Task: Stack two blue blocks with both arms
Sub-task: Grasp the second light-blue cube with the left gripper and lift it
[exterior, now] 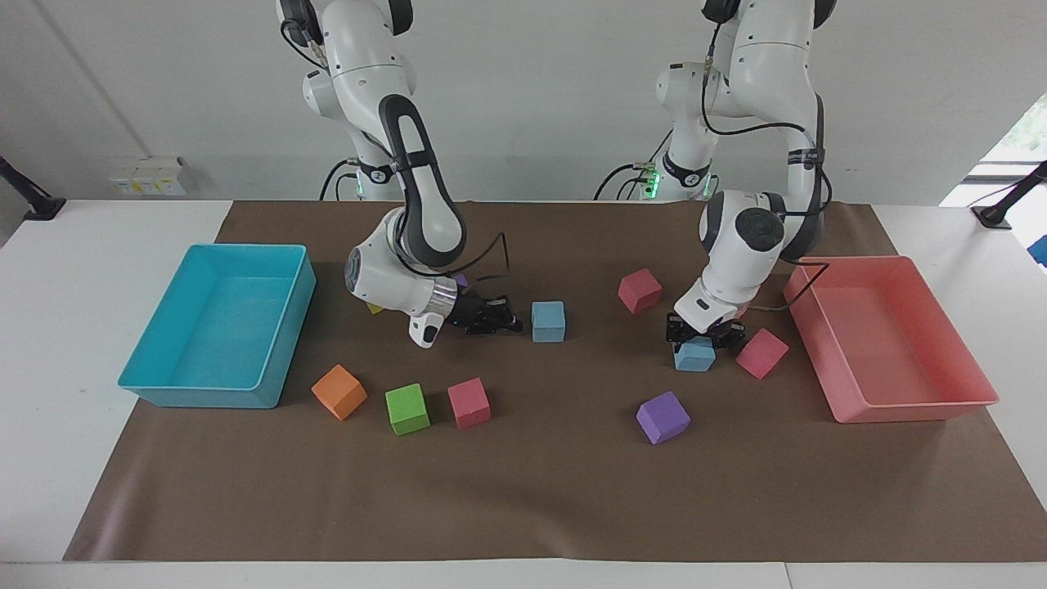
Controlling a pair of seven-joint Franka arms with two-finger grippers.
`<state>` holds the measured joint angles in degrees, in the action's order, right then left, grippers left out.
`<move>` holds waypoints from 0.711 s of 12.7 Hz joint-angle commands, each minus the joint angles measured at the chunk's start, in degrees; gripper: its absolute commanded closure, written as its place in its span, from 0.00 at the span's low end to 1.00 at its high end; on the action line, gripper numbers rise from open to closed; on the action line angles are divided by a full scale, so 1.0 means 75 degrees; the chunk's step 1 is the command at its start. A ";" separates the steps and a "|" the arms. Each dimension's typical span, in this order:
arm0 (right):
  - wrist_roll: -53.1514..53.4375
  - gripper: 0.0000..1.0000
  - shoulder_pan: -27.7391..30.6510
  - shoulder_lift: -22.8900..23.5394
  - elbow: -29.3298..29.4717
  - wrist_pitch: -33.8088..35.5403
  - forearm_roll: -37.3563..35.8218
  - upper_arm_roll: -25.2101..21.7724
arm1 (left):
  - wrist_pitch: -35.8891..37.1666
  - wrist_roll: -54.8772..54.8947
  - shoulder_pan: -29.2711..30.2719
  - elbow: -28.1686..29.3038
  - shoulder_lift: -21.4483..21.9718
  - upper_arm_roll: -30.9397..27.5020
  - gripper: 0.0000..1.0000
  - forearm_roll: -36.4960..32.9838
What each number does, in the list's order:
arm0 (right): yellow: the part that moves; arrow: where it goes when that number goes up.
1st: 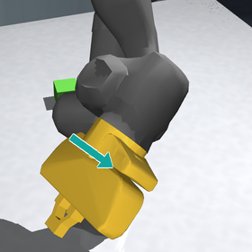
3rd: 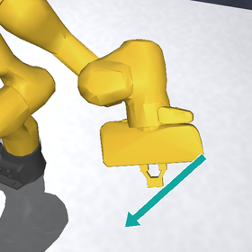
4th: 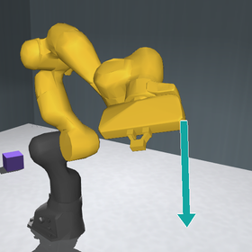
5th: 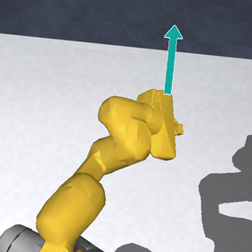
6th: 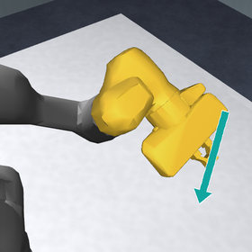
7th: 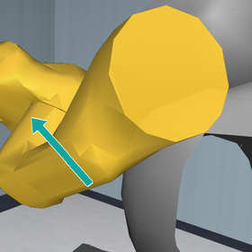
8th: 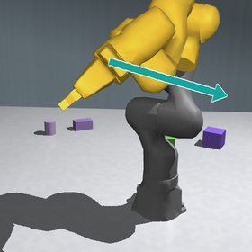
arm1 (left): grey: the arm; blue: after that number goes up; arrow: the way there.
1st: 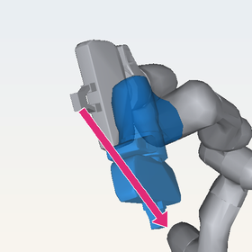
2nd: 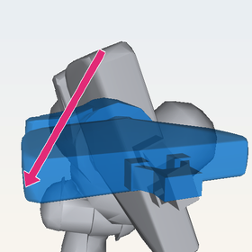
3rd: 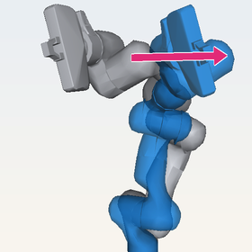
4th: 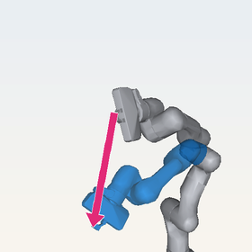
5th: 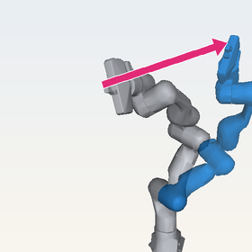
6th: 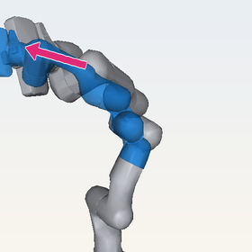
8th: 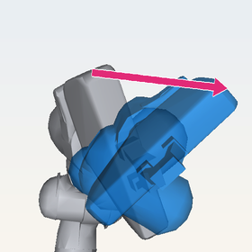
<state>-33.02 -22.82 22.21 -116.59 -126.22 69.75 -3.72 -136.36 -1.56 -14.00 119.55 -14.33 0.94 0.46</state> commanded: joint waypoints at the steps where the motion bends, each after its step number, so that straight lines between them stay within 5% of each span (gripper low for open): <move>1: -0.0320 1.00 0.0030 -0.0067 -0.0134 -0.0174 0.0274 0.0063 | 0.0028 -0.0015 -0.0102 -0.0049 0.0210 -0.0101 0.68 0.0055; 9: -0.0308 1.00 0.0030 -0.0067 -0.0134 -0.0221 0.0274 0.0051 | 0.2229 -0.0179 -0.0125 -0.0845 0.1756 -0.0054 0.63 0.0043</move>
<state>-33.02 -22.82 22.21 -116.61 -126.52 69.75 -3.71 -124.01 -2.20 -14.10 113.86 -4.49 1.11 0.47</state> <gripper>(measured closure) 0.991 0.410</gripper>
